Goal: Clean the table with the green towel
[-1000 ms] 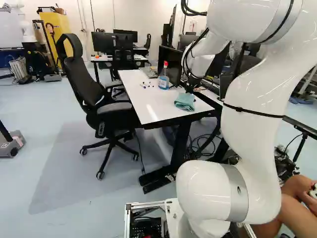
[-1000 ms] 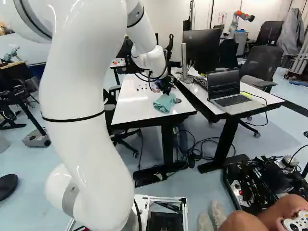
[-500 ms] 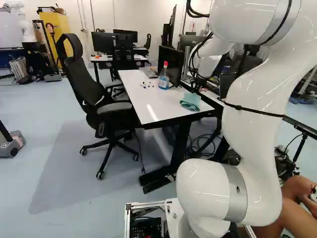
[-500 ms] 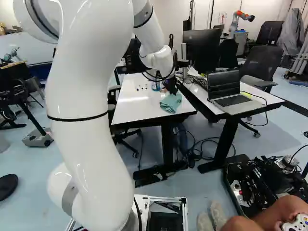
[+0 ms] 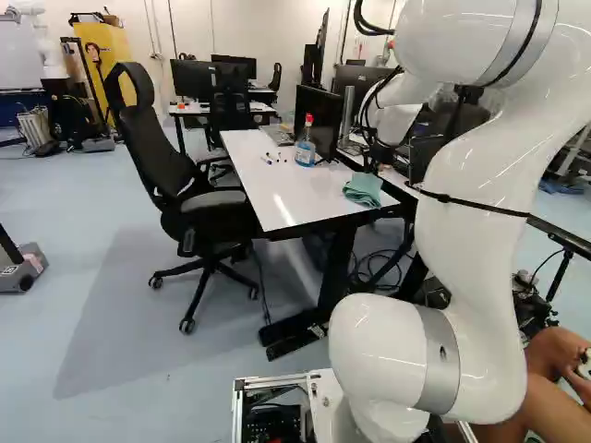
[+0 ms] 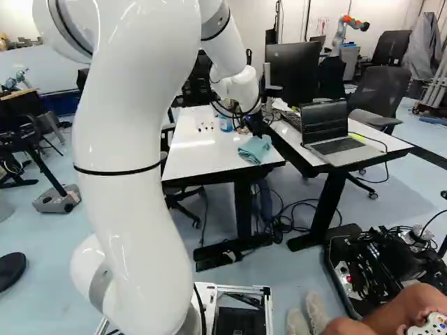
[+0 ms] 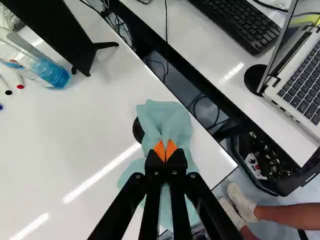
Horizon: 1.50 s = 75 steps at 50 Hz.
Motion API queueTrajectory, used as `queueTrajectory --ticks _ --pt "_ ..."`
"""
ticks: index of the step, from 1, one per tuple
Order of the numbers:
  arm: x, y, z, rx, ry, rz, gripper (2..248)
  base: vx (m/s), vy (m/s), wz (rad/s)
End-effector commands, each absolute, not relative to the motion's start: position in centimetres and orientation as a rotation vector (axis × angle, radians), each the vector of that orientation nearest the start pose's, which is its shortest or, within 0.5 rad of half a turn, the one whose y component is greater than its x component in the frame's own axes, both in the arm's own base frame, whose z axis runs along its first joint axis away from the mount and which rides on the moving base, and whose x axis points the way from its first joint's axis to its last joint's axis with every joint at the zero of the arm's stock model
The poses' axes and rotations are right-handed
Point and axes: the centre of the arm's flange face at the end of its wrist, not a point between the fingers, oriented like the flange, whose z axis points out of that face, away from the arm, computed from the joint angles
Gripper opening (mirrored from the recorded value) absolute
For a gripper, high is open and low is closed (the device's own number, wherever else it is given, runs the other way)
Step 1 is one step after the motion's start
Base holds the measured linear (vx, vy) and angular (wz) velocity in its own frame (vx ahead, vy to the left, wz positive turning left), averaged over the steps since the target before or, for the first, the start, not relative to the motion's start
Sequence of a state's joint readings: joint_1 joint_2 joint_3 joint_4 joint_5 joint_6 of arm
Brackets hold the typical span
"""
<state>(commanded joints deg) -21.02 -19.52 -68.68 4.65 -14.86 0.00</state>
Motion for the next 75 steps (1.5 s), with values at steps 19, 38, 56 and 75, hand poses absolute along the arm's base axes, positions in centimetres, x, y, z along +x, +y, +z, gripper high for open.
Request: queueTrajectory --ticks 19,38,56,75 --pt "56.21 -21.4 49.22 -2.992 0.667 -0.942 114 0.0 0.0 0.0" --pt "56.21 -21.4 49.22 -2.992 0.667 -0.942 247 0.0 0.0 0.0" --pt "56.21 -21.39 49.22 -2.992 0.667 -0.942 247 0.0 0.0 0.0" --pt "55.85 -20.79 49.02 -2.99 0.654 -0.963 247 0.0 0.0 0.0"
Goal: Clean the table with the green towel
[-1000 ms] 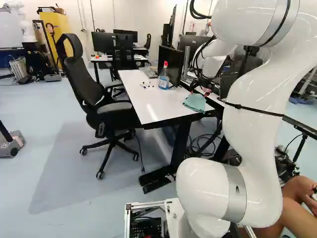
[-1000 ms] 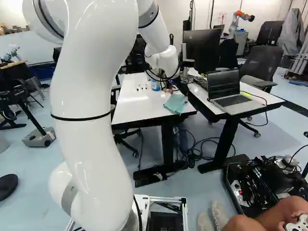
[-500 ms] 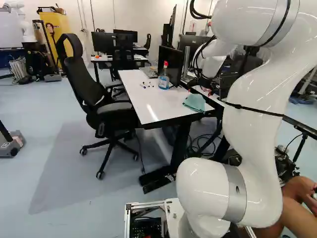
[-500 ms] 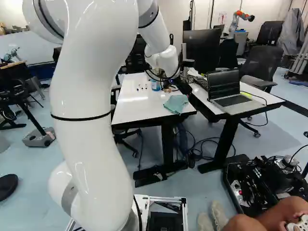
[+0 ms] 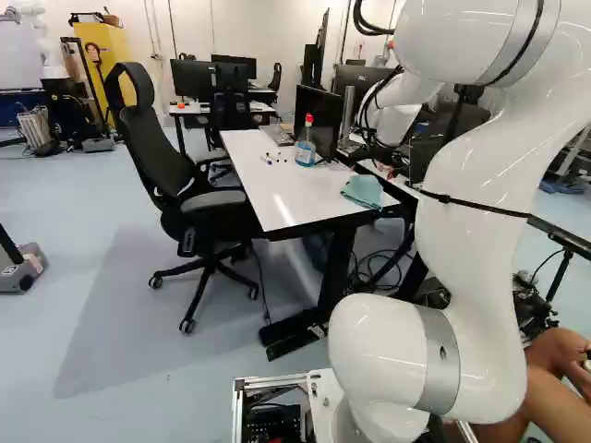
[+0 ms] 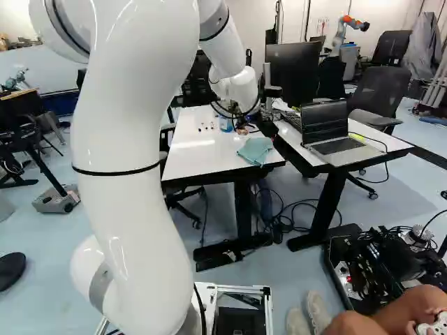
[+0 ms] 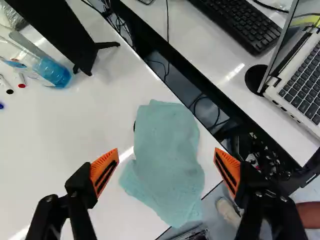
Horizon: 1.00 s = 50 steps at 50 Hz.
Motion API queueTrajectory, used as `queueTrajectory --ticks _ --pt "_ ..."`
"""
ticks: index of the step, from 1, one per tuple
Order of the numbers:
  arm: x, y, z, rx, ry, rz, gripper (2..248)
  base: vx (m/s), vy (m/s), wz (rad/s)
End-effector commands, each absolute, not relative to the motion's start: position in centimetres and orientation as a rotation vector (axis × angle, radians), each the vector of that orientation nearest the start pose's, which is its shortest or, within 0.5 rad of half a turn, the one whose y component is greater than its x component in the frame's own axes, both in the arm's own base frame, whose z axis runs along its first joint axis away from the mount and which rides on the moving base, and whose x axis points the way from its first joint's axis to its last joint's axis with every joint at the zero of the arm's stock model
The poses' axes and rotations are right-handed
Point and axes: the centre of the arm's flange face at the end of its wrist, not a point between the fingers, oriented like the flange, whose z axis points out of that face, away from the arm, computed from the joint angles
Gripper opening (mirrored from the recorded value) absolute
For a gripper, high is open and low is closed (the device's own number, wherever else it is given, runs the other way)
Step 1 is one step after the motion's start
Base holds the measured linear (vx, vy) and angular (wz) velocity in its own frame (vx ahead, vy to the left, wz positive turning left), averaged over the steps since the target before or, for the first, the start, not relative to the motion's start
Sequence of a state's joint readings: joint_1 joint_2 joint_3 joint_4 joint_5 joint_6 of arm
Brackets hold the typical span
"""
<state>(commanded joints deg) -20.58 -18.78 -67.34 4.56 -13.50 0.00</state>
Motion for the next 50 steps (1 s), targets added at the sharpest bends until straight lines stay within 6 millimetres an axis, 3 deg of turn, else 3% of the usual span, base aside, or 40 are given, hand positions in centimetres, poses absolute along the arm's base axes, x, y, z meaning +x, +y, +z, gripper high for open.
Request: queueTrajectory --ticks 27,50 --pt "54.1 -18.2 48.1 -2.98 0.594 -1.053 247 0.0 0.0 0.0" --pt "51.2 -14.5 46.7 -2.954 0.504 -1.184 247 0.0 0.0 0.0"
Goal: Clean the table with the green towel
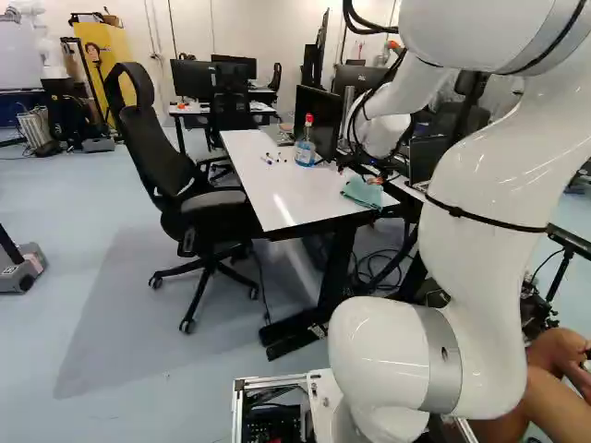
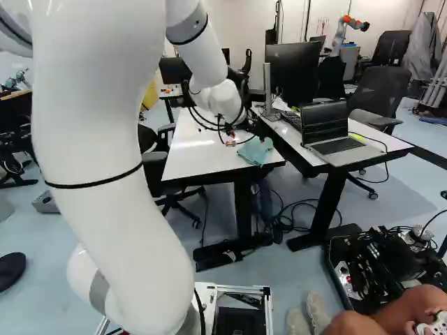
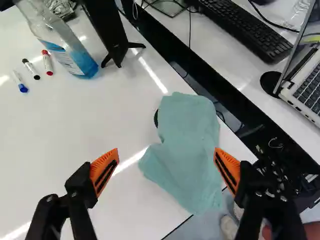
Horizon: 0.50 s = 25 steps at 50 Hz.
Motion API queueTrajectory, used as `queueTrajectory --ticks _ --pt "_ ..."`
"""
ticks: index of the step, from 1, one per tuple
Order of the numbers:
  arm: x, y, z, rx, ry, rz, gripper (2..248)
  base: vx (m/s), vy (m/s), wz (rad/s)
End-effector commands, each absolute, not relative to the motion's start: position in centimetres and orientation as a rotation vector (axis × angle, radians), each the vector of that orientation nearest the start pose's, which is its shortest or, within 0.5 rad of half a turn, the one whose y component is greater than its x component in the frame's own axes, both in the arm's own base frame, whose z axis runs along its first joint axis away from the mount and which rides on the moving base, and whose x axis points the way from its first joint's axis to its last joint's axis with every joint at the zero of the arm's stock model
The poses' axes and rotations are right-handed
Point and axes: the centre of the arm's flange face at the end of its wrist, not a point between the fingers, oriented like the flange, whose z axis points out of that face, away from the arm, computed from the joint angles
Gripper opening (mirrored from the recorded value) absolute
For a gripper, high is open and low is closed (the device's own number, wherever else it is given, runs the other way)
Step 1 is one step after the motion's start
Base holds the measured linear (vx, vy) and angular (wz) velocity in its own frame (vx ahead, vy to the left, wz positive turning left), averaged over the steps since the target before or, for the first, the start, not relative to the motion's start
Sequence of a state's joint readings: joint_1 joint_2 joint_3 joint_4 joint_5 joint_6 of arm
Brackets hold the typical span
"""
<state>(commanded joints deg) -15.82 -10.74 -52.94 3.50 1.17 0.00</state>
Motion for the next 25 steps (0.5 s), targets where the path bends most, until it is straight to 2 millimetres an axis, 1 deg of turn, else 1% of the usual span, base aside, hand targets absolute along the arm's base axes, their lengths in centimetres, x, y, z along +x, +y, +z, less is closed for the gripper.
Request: queueTrajectory --ticks 13,25 --pt "48.7 -12.0 45.6 -2.926 0.435 -1.279 247 0.0 0.0 0.0" --pt "45.7 -9.4 44.3 -2.886 0.36 -1.38 247 0.0 0.0 0.0"
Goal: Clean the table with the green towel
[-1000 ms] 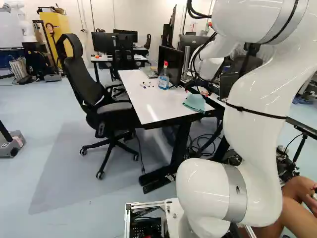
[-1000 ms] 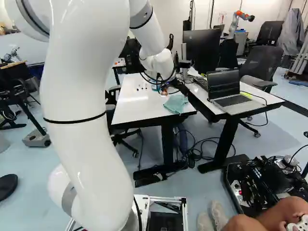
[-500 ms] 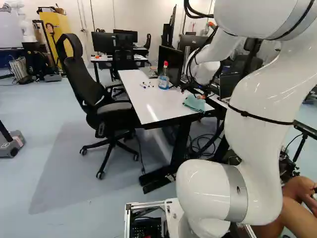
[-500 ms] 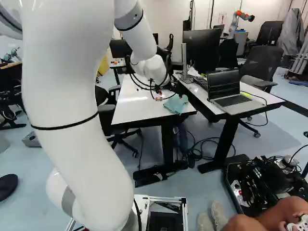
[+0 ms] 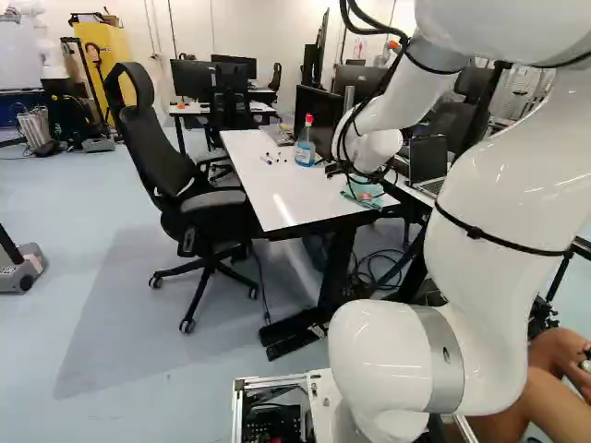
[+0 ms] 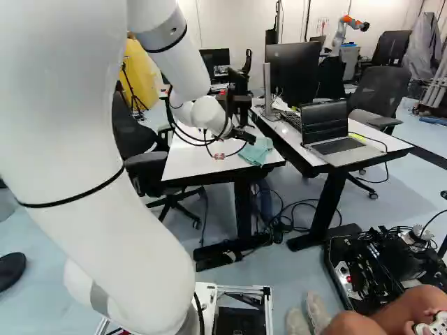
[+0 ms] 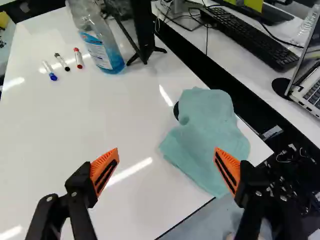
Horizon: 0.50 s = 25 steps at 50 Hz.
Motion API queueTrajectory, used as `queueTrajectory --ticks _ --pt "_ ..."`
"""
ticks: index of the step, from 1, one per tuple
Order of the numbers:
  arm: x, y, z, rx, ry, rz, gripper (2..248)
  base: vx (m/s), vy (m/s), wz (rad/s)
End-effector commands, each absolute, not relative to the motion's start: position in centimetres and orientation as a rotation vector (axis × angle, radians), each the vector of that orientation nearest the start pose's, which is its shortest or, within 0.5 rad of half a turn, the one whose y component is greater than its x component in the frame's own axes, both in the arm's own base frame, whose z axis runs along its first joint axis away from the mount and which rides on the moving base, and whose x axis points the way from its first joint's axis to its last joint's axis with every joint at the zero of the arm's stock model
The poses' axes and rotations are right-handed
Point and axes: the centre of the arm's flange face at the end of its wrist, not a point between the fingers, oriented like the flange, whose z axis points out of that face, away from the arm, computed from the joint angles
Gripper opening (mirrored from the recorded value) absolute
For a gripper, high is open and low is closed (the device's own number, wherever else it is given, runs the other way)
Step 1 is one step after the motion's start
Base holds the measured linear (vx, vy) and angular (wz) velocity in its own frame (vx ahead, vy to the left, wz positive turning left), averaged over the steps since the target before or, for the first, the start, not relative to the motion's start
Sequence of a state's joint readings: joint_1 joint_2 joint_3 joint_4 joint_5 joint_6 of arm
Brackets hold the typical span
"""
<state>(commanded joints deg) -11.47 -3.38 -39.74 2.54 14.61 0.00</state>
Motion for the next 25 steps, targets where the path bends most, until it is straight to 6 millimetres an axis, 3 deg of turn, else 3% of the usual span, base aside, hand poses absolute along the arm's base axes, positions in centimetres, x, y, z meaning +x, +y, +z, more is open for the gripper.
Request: queueTrajectory --ticks 25 --pt "38.6 -4.6 41.3 -2.774 0.204 -1.581 247 0.0 0.0 0.0"
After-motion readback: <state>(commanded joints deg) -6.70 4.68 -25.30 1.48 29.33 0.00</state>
